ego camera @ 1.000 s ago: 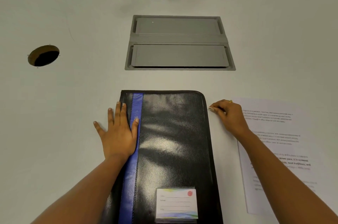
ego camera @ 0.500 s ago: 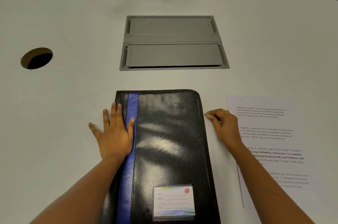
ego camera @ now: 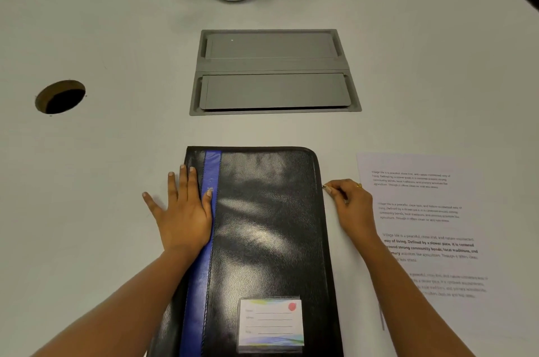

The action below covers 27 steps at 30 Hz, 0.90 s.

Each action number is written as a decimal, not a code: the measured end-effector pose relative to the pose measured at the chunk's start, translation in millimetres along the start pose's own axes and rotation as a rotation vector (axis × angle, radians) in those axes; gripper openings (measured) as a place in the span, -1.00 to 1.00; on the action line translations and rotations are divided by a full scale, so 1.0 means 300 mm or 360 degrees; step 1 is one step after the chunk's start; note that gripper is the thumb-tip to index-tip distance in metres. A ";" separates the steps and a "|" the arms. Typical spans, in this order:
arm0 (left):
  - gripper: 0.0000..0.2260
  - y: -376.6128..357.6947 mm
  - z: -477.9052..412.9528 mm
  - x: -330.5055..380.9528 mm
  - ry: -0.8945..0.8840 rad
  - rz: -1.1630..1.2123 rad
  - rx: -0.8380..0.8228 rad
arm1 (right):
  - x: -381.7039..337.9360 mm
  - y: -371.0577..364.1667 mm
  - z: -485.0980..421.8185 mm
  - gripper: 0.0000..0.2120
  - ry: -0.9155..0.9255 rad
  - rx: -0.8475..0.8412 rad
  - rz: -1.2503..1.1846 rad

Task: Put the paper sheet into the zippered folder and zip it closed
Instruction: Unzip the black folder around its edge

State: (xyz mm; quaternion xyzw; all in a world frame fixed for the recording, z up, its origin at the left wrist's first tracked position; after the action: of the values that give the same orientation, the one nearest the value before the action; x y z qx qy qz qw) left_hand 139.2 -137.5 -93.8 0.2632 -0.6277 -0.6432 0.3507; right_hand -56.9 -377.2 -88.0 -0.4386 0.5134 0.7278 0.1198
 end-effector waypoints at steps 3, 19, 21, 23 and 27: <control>-0.55 0.019 0.006 0.039 -0.0105 0.0017 0.0163 | 0.000 -0.016 -0.003 -0.86 -0.0065 -0.0016 -0.0018; -0.34 -0.065 0.031 0.424 -0.0520 0.0116 -0.0071 | -0.010 -0.001 -0.049 -0.88 0.0006 -0.0099 -0.0007; -0.32 -0.064 0.032 0.421 -0.0514 0.0099 -0.0081 | -0.011 0.001 -0.046 -0.88 0.0047 -0.0101 -0.0008; -0.34 -0.064 0.032 0.420 -0.0502 0.0102 -0.0085 | -0.010 0.003 -0.042 -0.89 0.0084 -0.0087 -0.0013; -0.33 -0.069 0.031 0.424 -0.0500 0.0122 -0.0087 | -0.010 0.004 -0.031 -0.88 0.0122 -0.0076 -0.0010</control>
State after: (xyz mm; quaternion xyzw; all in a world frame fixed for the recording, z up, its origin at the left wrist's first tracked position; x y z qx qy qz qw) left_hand 51.1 -231.7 -100.8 0.1255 -0.6668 -0.6793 0.2795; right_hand -51.1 -384.8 -85.6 -0.4704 0.4988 0.7222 0.0918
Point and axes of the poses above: each hand's wrist, its own z-axis away from the middle knuckle, its own y-axis out of the back of the hand, x = y × z, the point moved 7 cm from there along -z, towards the middle knuckle, and after that the axes turned 10 degrees about -y, right-handed, at the moved point
